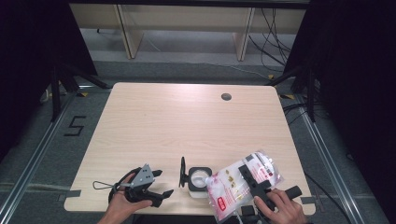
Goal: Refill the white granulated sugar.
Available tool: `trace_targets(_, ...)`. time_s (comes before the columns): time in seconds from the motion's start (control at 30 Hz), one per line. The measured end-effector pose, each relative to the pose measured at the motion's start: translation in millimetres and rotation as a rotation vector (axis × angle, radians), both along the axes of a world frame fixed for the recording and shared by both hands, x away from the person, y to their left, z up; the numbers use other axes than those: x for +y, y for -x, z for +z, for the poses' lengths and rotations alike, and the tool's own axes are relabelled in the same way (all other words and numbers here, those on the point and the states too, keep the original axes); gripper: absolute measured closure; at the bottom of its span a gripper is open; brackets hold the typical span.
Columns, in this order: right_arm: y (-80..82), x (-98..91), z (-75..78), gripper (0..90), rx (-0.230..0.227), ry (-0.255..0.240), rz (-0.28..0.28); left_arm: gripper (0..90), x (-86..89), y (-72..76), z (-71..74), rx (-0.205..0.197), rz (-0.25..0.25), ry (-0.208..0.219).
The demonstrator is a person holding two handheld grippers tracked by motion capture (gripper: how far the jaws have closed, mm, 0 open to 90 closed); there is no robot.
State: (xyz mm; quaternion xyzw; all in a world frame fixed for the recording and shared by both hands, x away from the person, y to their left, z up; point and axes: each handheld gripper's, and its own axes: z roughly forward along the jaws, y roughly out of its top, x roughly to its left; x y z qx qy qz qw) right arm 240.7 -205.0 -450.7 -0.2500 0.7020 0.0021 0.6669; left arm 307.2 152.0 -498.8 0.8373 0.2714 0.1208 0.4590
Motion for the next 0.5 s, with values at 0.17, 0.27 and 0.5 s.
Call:
trace_targets(0.17,0.1,0.3,0.1,54.2,-0.001,0.000,0.000,19.3,0.4,-0.2,0.2,0.000,-0.004,-0.004)
trace_targets(0.27,0.1,-0.4,-0.3,54.2,0.008,-0.006,-0.002,19.3,-0.8,0.6,-0.4,0.002,0.005,0.013)
trace_targets(0.5,-0.9,-1.0,-0.4,54.2,0.011,-0.006,-0.001,19.3,0.4,-0.2,0.0,0.003,-0.006,-0.003)
